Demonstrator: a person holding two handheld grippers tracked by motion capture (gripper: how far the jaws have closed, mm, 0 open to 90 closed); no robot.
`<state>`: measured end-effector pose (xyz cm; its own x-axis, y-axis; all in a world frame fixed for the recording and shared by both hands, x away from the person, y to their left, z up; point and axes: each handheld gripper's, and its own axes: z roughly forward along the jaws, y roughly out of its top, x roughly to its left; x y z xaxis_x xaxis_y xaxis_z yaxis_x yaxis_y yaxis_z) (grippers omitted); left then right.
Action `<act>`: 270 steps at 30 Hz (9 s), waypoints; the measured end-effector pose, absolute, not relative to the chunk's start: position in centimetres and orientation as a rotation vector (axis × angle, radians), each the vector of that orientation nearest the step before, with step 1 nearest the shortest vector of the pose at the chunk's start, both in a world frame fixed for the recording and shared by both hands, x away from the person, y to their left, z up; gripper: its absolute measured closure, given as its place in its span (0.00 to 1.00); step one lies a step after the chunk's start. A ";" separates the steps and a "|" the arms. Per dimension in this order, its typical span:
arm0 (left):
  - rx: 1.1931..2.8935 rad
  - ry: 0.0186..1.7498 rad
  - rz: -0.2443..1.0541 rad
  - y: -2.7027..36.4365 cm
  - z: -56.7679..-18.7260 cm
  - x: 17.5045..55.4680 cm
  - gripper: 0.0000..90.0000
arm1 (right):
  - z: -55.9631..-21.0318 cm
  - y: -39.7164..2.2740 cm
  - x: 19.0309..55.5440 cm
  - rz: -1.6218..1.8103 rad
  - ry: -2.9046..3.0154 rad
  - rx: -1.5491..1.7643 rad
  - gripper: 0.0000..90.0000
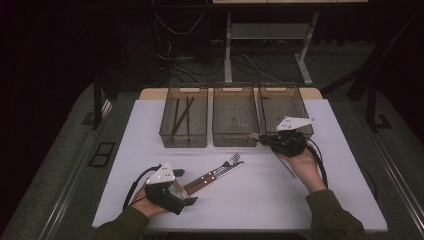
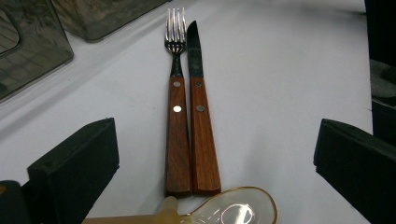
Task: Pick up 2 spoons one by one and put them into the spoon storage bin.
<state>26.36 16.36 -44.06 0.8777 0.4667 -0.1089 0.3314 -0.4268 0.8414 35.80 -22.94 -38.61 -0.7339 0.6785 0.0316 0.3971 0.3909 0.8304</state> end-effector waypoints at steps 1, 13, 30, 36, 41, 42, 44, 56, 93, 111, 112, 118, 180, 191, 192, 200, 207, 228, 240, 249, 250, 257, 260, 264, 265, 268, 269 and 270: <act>2.052 0.578 0.173 16.4 -44.0 26.4 0.00 | -38.4 -23.0 35.9 1.277 2.332 0.940 0.98; 2.052 0.577 0.170 16.3 -44.0 26.3 0.00 | -36.1 -22.1 38.3 1.368 2.226 0.982 0.98; 2.049 0.554 0.167 16.2 -43.8 26.2 0.00 | -33.2 -18.4 43.3 1.344 2.183 0.999 0.98; 2.036 0.555 0.171 16.3 -43.7 26.3 0.00 | -32.7 -17.0 45.2 1.319 2.189 1.008 0.98; 2.030 0.555 0.166 16.4 -43.7 26.4 0.00 | -33.0 -15.7 47.1 1.304 2.194 1.010 0.98; 2.031 0.554 0.165 16.4 -43.7 26.4 0.00 | -33.1 -15.5 47.4 1.305 2.195 1.014 0.98; 2.030 0.552 0.165 16.4 -43.7 26.3 0.00 | -33.3 -15.1 48.0 1.303 2.197 1.021 0.98; 2.033 0.546 0.156 16.4 -43.7 26.3 0.00 | -35.8 -14.0 49.3 1.293 2.239 1.033 0.98; 2.039 0.555 0.159 16.3 -43.7 26.2 0.00 | -36.1 -16.9 45.1 1.280 2.335 1.097 0.33; 2.044 0.569 0.165 16.4 -43.8 26.3 0.00 | -36.6 -20.9 38.3 1.300 2.255 1.092 0.17; 2.048 0.570 0.164 16.4 -43.8 26.3 0.00 | -36.8 -21.1 38.0 1.296 2.246 1.093 0.17; 2.050 0.577 0.170 16.4 -43.9 26.3 0.00 | -37.5 -22.2 35.9 1.285 2.233 1.088 0.17; 2.061 0.834 0.339 21.1 -42.4 28.6 0.60 | -44.4 -28.1 24.7 1.242 2.241 1.075 0.17; 2.176 0.765 0.211 20.3 -42.7 26.9 0.88 | -44.4 -28.3 24.7 1.235 2.238 1.080 0.17; 2.189 0.758 0.203 20.2 -42.8 26.7 0.90 | -44.4 -28.2 24.7 1.237 2.240 1.076 0.17; 2.264 0.708 0.209 19.9 -43.1 25.7 0.88 | -44.3 -28.2 24.6 1.233 2.239 1.076 0.17; 2.247 0.715 0.204 19.2 -42.9 27.7 0.97 | -44.4 -28.1 24.6 1.224 2.246 1.069 0.17; 2.333 0.672 0.122 18.8 -43.8 26.2 0.99 | -44.3 -28.1 24.6 1.224 2.244 1.064 0.17; 2.303 0.662 0.085 18.1 -44.1 27.0 0.99 | -44.3 -28.0 24.5 1.229 2.242 1.061 0.17; 2.270 0.683 0.086 17.5 -44.4 27.5 0.99 | -44.2 -28.0 24.5 1.231 2.240 1.057 0.17; 2.269 0.671 0.093 17.5 -44.4 27.6 0.99 | -44.2 -28.0 24.5 1.231 2.240 1.057 0.17; 2.264 0.671 0.125 16.9 -44.5 28.0 0.99 | -44.2 -28.0 24.5 1.237 2.239 1.058 0.17; 2.269 0.666 0.138 16.6 -44.5 28.4 0.99 | -44.1 -28.0 24.6 1.237 2.234 1.061 0.17; 2.268 0.666 0.152 16.2 -44.6 28.8 0.99 | -44.1 -28.0 24.5 1.236 2.236 1.061 0.17; 2.264 0.673 0.152 16.2 -44.6 28.9 0.99 | -44.1 -28.0 24.5 1.237 2.236 1.058 0.17; 2.270 0.668 0.156 16.0 -44.6 29.3 0.99 | -44.1 -28.0 24.5 1.239 2.231 1.062 0.17; 2.269 0.667 0.155 16.0 -44.6 29.4 0.99 | -44.1 -28.1 24.5 1.239 2.233 1.060 0.17; 2.264 0.670 0.154 15.9 -44.6 29.5 0.99 | -44.1 -28.1 24.6 1.238 2.234 1.060 0.17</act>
